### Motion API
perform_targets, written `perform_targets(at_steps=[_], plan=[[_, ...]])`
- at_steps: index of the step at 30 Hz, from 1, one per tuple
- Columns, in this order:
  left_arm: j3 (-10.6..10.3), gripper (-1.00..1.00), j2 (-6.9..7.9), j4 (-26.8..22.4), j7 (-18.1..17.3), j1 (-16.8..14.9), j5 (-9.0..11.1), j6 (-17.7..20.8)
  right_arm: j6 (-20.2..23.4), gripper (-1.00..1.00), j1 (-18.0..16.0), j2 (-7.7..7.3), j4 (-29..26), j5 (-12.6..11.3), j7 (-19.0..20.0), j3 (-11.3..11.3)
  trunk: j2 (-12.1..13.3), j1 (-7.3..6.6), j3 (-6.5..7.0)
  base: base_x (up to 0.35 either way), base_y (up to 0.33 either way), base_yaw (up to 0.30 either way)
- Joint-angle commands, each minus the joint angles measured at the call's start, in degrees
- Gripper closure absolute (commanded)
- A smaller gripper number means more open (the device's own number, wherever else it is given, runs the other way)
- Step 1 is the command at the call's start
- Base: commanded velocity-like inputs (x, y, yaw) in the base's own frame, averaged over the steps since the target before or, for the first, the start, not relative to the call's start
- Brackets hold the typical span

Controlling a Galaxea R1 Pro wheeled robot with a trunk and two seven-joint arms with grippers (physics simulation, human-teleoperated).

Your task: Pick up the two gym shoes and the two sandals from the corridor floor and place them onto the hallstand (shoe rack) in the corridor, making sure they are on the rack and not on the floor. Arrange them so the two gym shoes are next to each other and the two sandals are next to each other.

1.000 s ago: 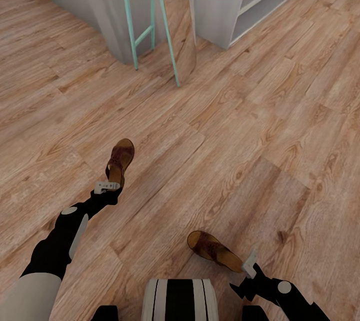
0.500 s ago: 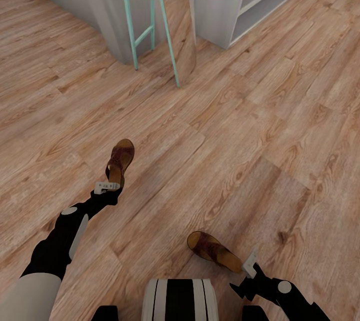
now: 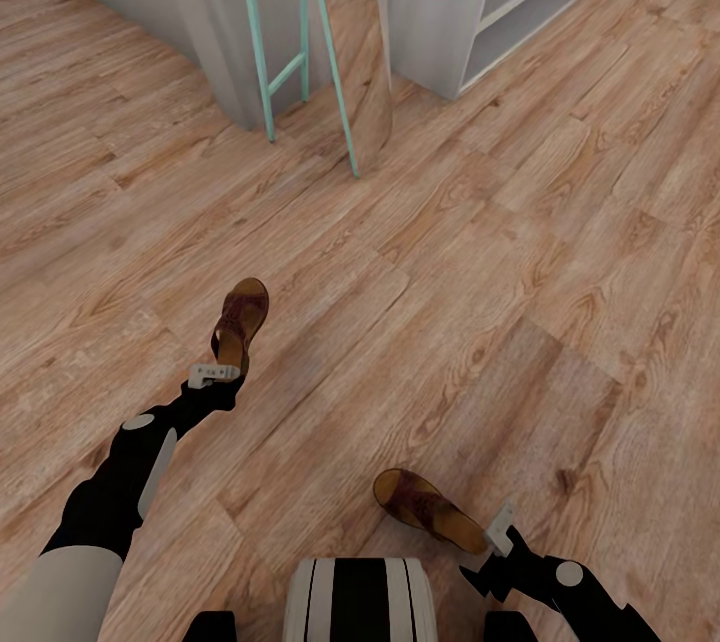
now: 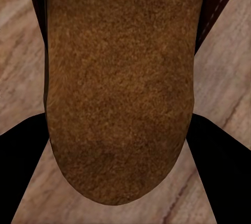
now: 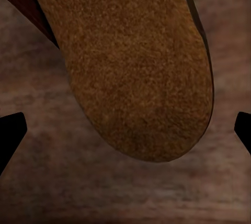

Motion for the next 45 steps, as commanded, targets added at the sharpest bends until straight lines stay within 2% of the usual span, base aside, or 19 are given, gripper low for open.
perform_targets(at_steps=[1, 20, 21, 45], plan=[[0.13, 1.0, -0.02, -0.07, -0.27, -0.02, 0.12, 0.44, -0.39, -1.0, -0.02, -0.03, -0.01, 0.61, -0.02, 0.09, -0.01, -0.01, -0.03, 0.043, 0.022, 0.0], [0.17, 1.0, -0.02, -0.07, -0.27, -0.02, 0.12, 0.46, -0.39, -1.0, -0.02, -0.03, -0.01, 0.61, -0.02, 0.09, -0.01, -0.01, -0.03, 0.038, 0.03, 0.0], [0.17, 1.0, -0.02, -0.07, -0.27, -0.02, 0.12, 0.47, -0.36, 1.0, -0.02, -0.03, -0.01, 0.61, -0.02, 0.09, -0.01, -0.01, -0.03, 0.0, 0.0, 0.0], [0.17, 1.0, -0.02, -0.07, -0.27, -0.02, 0.13, 0.49, -0.3, 1.0, -0.02, -0.03, -0.01, 0.61, -0.02, 0.09, -0.01, -0.01, -0.03, 0.0, 0.0, 0.0]])
